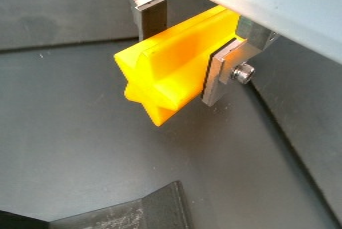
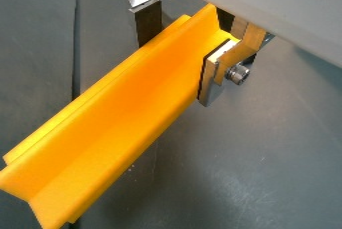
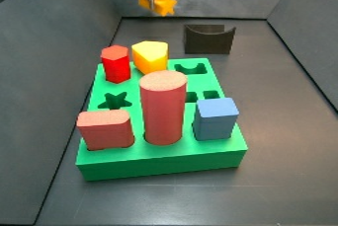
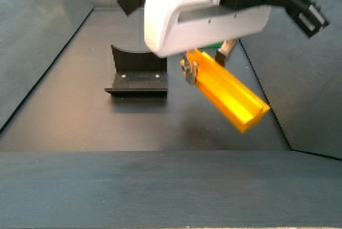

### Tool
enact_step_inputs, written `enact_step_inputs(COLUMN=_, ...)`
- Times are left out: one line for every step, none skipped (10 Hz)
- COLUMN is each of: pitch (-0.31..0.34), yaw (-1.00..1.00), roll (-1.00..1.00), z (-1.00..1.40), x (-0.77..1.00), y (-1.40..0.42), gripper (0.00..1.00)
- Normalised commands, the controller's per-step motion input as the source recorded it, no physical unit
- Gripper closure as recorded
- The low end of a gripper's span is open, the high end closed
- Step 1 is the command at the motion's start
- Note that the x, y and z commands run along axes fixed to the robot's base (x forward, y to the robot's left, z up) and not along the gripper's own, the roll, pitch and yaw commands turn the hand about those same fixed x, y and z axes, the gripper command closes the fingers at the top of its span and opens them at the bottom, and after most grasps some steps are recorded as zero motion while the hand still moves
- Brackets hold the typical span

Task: Pick up the star object. Move up. Place the star object on the fixture. Regrasp the star object. Move to above the board. Insert the star object.
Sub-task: Place the star object on the fixture.

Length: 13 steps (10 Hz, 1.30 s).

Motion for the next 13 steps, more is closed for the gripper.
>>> enact_step_inputs(pitch=0.033, yaw=-0.01, roll=0.04, z=1.0, x=-0.02, y=0.0, gripper=1.0)
enact_step_inputs(pitch=0.042, yaw=-0.02, roll=0.06, z=1.0, x=-0.02, y=0.0, gripper=1.0)
enact_step_inputs(pitch=0.048, yaw=-0.02, roll=0.07, z=1.0, x=-0.03, y=0.0, gripper=1.0)
enact_step_inputs(pitch=0.059, yaw=-0.01, roll=0.09, z=0.96, x=-0.03, y=0.0, gripper=1.0)
enact_step_inputs(pitch=0.061, yaw=0.0, roll=0.1, z=0.87, x=-0.03, y=0.0, gripper=1.0)
enact_step_inputs(pitch=0.07, yaw=0.01, roll=0.1, z=0.68, x=-0.02, y=0.0, gripper=1.0)
enact_step_inputs(pitch=0.073, yaw=0.02, roll=0.1, z=0.58, x=-0.02, y=0.0, gripper=1.0)
enact_step_inputs(pitch=0.087, yaw=0.03, roll=0.1, z=0.39, x=-0.01, y=0.0, gripper=1.0)
enact_step_inputs(pitch=0.097, yaw=0.03, roll=0.1, z=0.24, x=0.0, y=0.0, gripper=1.0)
enact_step_inputs(pitch=0.113, yaw=-1.0, roll=-0.14, z=0.04, x=1.0, y=-0.97, gripper=1.0)
enact_step_inputs(pitch=0.117, yaw=-1.0, roll=-0.14, z=0.0, x=1.0, y=-0.95, gripper=1.0)
enact_step_inputs(pitch=0.137, yaw=-1.0, roll=-0.16, z=0.01, x=1.0, y=-0.8, gripper=1.0)
enact_step_inputs(pitch=0.151, yaw=-1.0, roll=-0.18, z=0.02, x=1.0, y=-0.71, gripper=1.0)
